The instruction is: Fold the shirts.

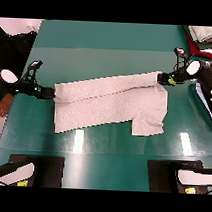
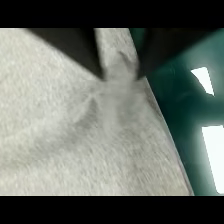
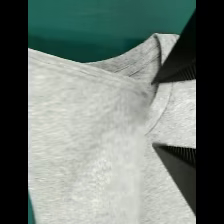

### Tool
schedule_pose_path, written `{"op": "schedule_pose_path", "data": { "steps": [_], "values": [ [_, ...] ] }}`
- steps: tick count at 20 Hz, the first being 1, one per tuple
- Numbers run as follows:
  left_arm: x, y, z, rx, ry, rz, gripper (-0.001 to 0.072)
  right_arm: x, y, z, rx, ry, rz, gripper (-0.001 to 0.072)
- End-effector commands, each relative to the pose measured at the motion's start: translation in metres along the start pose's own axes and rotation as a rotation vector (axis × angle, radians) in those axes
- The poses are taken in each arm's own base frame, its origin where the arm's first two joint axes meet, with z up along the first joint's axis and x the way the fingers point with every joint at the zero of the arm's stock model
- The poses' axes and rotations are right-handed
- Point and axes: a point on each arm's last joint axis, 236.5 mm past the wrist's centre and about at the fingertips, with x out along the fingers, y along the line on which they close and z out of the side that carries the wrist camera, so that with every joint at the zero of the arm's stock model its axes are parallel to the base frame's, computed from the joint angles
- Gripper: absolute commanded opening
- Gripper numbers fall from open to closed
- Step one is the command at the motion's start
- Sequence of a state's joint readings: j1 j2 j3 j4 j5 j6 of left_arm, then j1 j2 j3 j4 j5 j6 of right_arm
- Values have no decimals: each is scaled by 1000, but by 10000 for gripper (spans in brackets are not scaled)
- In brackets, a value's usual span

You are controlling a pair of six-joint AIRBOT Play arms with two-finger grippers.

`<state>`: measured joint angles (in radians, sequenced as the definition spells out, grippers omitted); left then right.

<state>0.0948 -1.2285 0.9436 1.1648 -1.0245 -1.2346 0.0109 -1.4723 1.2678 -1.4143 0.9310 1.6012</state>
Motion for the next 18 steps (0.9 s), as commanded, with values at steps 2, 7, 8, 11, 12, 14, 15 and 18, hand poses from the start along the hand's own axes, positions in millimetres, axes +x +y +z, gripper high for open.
{"op": "schedule_pose_path", "data": {
  "steps": [2,7,8,11,12,14,15,18],
  "values": [
    [-13,5,-33,-70,159,29,499,-29,-11,-16,24,57,-10,463],
    [-36,-2,-80,-136,208,64,498,-95,-31,-9,77,-26,-22,461],
    [-34,-6,-94,-157,214,61,498,-103,-32,-7,78,-46,-23,461],
    [-18,-16,-140,-190,269,39,498,-115,-30,-6,76,-71,-22,461],
    [-11,-21,-153,-193,296,25,498,-115,-28,-7,72,-67,-20,461],
    [1,-26,-172,-202,331,20,498,-114,-21,-10,55,-51,-13,461],
    [6,-27,-174,-215,328,24,498,-113,-17,-12,47,-46,-9,461],
    [12,-29,-168,-217,292,30,498,-112,-5,-14,19,-38,4,460]
  ]
}}
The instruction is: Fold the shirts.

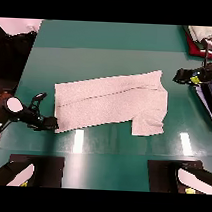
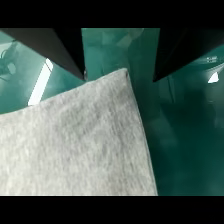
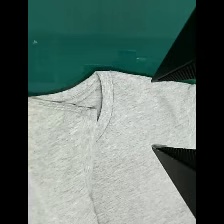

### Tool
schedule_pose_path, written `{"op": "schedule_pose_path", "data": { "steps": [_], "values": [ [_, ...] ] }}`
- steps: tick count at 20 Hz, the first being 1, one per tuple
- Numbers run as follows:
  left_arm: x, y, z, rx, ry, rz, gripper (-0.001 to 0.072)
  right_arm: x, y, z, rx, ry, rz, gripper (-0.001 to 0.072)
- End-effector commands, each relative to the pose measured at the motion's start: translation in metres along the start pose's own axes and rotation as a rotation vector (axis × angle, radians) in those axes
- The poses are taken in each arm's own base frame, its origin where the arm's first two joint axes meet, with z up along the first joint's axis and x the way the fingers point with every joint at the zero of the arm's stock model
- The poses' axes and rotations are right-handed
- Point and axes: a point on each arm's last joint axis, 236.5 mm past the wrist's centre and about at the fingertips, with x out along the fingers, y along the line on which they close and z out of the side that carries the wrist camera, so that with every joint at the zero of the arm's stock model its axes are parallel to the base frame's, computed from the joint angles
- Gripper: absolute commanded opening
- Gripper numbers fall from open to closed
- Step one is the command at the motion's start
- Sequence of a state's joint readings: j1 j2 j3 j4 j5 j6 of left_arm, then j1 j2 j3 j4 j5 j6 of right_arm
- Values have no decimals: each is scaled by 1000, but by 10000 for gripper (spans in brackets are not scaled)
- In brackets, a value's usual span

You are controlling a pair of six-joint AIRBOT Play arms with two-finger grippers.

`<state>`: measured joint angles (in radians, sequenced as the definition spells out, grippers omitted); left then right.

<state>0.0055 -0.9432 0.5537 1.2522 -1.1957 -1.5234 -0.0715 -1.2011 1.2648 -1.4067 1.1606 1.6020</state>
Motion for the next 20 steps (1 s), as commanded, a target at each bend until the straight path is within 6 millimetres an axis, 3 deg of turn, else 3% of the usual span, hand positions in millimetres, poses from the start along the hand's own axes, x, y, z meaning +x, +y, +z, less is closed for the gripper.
{"op": "schedule_pose_path", "data": {
  "steps": [1,6,7,8,9,13,18,20],
  "values": [
    [10,-6,0,-20,-24,-2,498,-1,12,-4,-26,11,13,461],
    [13,-17,10,2,-72,-4,496,-1,11,-13,-27,47,12,459],
    [13,-17,10,-8,-72,-5,391,-1,11,-16,-27,60,11,457],
    [13,-18,10,-8,-72,-6,153,-1,11,-20,-34,77,10,455],
    [13,-18,10,-8,-72,-6,24,-2,10,-24,-43,95,9,455],
    [13,-15,7,-1,-58,6,23,-4,5,-51,-63,209,4,454],
    [-3,-17,8,73,-44,25,23,18,-15,-153,-56,539,-28,454],
    [-9,-20,14,78,-61,20,23,29,-9,-190,-32,635,19,454]
  ]
}}
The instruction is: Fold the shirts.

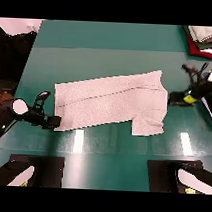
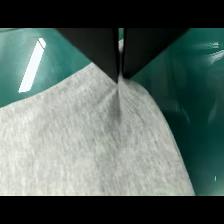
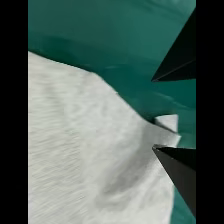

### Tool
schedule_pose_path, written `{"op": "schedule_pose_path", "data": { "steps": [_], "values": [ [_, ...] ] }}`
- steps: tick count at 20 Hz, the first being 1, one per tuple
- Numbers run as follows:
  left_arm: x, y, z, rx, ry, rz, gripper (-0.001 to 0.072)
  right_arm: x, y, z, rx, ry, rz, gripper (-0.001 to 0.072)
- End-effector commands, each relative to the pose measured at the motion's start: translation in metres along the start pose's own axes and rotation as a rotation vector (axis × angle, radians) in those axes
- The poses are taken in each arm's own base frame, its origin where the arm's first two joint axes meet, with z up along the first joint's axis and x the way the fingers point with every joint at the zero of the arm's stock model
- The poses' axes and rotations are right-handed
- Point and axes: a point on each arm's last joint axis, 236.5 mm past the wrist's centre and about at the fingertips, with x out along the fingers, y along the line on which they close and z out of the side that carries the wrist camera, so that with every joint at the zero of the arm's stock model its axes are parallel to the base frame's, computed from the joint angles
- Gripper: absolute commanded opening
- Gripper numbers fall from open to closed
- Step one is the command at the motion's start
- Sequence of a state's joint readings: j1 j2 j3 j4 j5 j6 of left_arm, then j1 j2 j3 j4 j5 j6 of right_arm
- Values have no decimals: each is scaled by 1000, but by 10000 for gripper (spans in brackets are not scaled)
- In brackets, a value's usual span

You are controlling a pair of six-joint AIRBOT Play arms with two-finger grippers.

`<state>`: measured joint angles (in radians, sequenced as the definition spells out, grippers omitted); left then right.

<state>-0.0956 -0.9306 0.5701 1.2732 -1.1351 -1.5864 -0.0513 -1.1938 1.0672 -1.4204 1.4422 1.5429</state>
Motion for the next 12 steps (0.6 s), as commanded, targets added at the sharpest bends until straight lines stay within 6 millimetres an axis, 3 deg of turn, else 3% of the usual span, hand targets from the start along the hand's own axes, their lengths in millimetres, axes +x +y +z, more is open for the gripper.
{"op": "schedule_pose_path", "data": {
  "steps": [1,5,12],
  "values": [
    [-8,-2,4,27,-4,3,23,42,11,-54,12,188,75,454],
    [-8,-2,3,27,1,3,23,66,13,-65,40,197,95,455],
    [-8,-2,3,26,1,1,23,67,39,-57,79,155,205,452]
  ]
}}
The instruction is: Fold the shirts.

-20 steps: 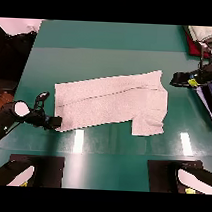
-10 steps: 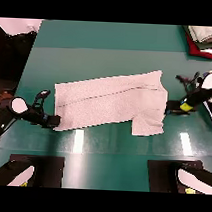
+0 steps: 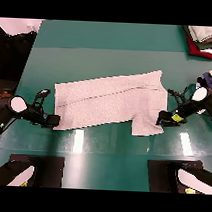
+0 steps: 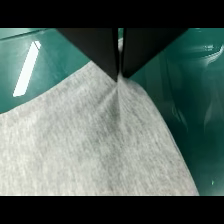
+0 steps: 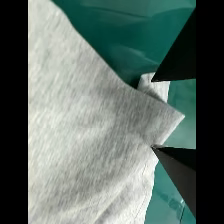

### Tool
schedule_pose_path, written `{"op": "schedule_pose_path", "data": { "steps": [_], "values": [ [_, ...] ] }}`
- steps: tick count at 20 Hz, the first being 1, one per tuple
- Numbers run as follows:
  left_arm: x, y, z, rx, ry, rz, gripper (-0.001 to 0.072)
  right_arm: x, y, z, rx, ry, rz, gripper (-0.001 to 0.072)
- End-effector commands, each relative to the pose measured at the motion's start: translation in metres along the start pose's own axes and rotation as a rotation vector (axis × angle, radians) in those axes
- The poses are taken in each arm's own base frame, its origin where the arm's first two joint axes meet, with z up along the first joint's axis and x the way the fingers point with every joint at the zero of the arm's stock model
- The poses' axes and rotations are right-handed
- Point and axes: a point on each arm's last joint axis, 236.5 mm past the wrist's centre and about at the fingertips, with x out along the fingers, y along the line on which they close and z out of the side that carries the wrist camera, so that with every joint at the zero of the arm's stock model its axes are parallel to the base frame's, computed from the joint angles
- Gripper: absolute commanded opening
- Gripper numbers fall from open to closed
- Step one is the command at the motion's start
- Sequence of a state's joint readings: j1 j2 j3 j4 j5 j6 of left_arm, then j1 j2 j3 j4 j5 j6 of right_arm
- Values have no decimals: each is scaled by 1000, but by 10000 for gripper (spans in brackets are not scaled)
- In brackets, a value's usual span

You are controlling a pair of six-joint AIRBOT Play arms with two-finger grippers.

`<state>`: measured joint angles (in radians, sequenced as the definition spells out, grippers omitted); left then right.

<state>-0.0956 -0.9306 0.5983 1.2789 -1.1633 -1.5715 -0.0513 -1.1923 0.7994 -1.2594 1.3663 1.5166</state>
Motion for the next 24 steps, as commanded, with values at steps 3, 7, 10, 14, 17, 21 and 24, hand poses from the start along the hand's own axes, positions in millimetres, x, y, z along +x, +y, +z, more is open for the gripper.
{"op": "schedule_pose_path", "data": {
  "steps": [3,7,10,14,17,21,24],
  "values": [
    [0,0,0,1,-1,-1,23,0,14,5,12,-30,59,428],
    [0,-1,-1,0,3,-3,23,2,14,2,15,-11,59,305],
    [0,-1,-2,1,7,-3,24,2,14,-4,13,12,59,305],
    [0,-1,-2,1,10,-3,23,-2,-9,-2,36,-13,-40,307],
    [0,-1,-4,4,15,-4,23,-8,-10,15,66,-101,-47,308],
    [-1,-2,-7,7,30,-7,23,2,-12,21,102,-93,-42,308],
    [-1,-2,-9,18,39,-7,23,1,6,24,118,-101,35,312]
  ]
}}
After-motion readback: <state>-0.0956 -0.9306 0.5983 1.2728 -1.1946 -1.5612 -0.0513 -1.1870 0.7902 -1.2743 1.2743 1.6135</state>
